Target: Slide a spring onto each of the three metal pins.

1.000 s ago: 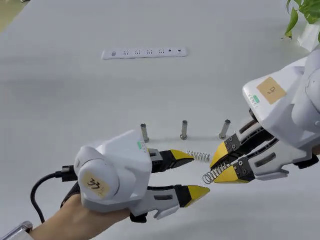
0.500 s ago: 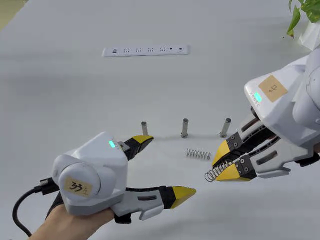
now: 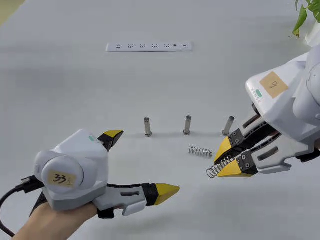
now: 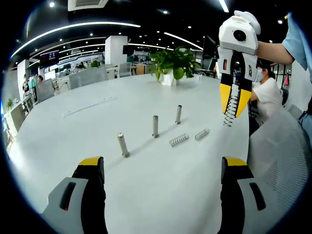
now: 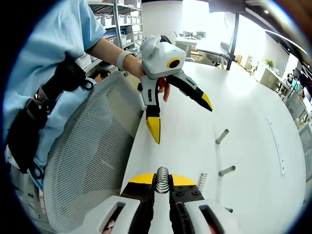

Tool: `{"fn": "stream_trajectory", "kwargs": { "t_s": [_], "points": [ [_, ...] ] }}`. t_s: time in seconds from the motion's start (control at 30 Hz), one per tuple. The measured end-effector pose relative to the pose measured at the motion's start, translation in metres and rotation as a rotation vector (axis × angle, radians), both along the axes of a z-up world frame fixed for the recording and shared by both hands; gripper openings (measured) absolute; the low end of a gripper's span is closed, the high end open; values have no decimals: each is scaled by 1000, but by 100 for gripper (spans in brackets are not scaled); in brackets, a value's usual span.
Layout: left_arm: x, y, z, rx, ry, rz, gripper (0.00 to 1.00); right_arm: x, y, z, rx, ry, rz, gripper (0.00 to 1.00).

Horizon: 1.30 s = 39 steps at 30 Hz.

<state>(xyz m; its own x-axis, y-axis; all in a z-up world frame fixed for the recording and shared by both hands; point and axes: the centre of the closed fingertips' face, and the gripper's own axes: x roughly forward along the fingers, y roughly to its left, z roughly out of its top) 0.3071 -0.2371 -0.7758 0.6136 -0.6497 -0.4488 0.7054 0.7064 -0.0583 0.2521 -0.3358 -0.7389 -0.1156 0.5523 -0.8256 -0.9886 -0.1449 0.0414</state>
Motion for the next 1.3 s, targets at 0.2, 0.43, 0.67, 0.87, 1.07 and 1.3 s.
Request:
{"fn": "stream_trajectory", "kwargs": {
  "t_s": [0.2, 0.43, 0.67, 0.87, 1.07, 1.3],
  "points": [
    [-1, 13, -3, 0, 9, 39, 99, 7, 3, 0, -18, -2, 20, 7],
    [-3, 24, -4, 20, 3, 63, 99, 16, 9, -2, -43, -9, 59, 7],
    [-2, 29, -6, 31, -12, 89, 99, 29, 19, -4, -63, -17, 87, 7],
    [-1, 29, -6, 35, -23, 93, 99, 53, 29, 1, -83, -58, 116, 7],
    [-2, 28, -5, 31, -24, 89, 99, 85, 48, 8, -98, -118, 144, 7],
    [-3, 25, -5, 29, -28, 78, 99, 112, 70, 6, -140, -166, 196, 7]
  ]
}}
